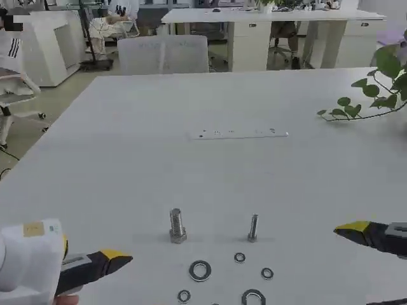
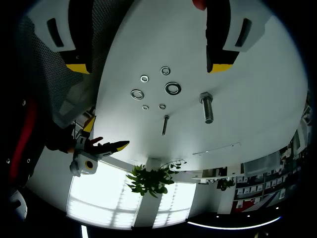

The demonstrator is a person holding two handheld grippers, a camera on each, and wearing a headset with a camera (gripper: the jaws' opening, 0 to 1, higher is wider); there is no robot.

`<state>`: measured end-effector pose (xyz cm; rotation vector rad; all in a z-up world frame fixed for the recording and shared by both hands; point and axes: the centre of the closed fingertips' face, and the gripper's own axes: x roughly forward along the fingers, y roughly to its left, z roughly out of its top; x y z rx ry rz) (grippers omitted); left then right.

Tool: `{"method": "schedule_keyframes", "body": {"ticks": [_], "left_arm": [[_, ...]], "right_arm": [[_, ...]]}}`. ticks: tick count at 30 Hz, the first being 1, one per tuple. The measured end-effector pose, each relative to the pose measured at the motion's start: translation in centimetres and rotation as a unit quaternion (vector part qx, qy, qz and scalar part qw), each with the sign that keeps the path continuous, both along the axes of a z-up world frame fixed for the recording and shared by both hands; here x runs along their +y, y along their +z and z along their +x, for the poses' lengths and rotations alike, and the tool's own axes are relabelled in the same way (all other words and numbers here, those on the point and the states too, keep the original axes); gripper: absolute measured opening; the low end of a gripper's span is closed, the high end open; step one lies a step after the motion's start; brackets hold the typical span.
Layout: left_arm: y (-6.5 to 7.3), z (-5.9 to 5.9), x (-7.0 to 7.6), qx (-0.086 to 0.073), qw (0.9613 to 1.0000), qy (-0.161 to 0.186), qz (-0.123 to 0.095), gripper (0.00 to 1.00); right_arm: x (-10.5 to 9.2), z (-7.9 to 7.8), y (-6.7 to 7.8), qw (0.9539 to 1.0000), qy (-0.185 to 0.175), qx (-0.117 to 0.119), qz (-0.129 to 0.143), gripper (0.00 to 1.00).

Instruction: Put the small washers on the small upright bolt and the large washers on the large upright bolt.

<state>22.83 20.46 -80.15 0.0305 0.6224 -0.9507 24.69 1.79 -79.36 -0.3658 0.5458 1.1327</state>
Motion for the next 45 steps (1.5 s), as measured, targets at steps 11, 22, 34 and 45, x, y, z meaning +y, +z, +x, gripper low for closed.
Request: {"method": "schedule_keyframes", "body": {"ticks": [11,22,34,45], "left_arm": [[0.10,-0.11,0.01,-0.001,1.0000,0.001,-0.001,0.95],[0.16,-0.11,0.13,-0.003,1.0000,0.001,-0.003,0.95],[0.24,-0.24,-0.06,-0.007,1.0000,-0.001,-0.007,0.95],[0.29,-0.32,-0.14,-0.009,0.9999,-0.001,-0.008,0.94]], "right_arm": [[0.12,-0.17,-0.13,1.0000,0.003,0.002,-0.004,0.88],[0.22,-0.34,-0.01,1.0000,0.004,0.001,-0.007,0.88],[0.32,-0.79,-0.29,0.9999,0.005,0.002,-0.016,0.87],[0.18,-0.90,-0.35,0.9997,0.006,0.000,-0.023,0.86]]}}
